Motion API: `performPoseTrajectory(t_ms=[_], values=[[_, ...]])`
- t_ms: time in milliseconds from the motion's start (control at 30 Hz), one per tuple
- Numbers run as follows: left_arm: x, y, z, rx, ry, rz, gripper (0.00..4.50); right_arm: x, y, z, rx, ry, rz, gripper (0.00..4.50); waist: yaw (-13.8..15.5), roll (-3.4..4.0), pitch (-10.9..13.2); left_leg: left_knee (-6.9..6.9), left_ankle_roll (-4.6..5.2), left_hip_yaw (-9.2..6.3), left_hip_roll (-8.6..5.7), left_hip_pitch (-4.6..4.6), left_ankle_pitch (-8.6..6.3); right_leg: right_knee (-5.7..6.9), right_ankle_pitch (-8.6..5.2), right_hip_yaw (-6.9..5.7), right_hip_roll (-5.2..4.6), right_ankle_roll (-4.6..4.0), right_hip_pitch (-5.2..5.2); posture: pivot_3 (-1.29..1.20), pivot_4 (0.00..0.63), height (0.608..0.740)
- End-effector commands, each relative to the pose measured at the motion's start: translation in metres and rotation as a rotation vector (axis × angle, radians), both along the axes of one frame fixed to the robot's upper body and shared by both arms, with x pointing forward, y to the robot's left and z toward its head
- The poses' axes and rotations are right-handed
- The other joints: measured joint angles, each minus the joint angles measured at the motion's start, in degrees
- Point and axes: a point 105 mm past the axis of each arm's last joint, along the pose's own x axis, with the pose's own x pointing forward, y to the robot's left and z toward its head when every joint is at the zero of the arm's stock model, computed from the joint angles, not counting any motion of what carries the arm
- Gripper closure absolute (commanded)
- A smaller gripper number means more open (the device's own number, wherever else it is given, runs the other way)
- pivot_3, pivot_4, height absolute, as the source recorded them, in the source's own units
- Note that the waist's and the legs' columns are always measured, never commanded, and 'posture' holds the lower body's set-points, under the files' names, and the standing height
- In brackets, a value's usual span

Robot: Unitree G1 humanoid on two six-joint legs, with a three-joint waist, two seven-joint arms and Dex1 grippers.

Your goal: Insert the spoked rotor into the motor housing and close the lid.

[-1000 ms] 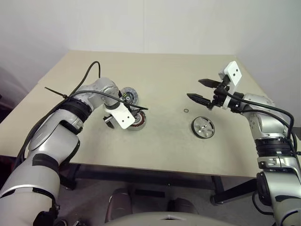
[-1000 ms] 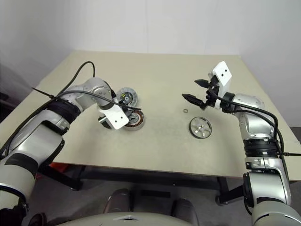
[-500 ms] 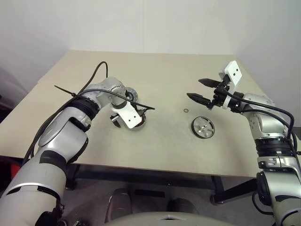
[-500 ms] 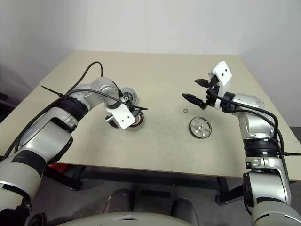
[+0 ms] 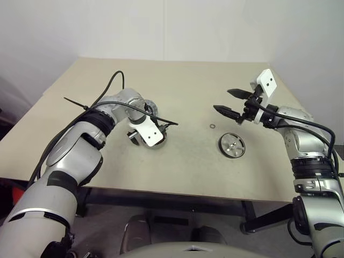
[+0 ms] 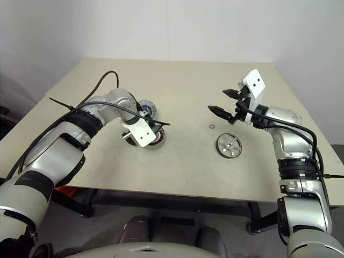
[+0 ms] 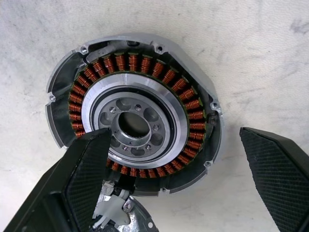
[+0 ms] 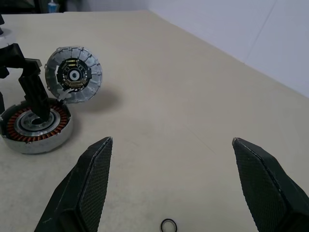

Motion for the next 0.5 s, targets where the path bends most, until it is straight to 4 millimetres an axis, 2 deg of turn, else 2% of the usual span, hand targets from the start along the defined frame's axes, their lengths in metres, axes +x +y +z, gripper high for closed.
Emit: performPoseTrajectory(t_ms=[33,500], values=[[0.0007,0.0024,0.0045,0.022,-0.015,-0.019,0.00,0.0007,-0.0053,0.0188,0.037,-0.076,-0.025,0.01,0.00,0.00,0.00,0.00,0.00,0.00,0.00,0.00,0.00,0.00,0.00,0.00,0.00,0.00,0.00,0.00,0.000,0.740],[-0.0004,0.0111,0.0090,0.042,-0.008,-0.017,0.00,0.0007,-0.0054,0.0174,0.040,-0.080,-0.033,0.01,-0.03,-0.01,0.00,-0.02,0.00,0.00,0.00,-0.01,0.00,-0.02,0.00,0.00,0.00,0.00,-0.01,0.00,0.000,0.740]])
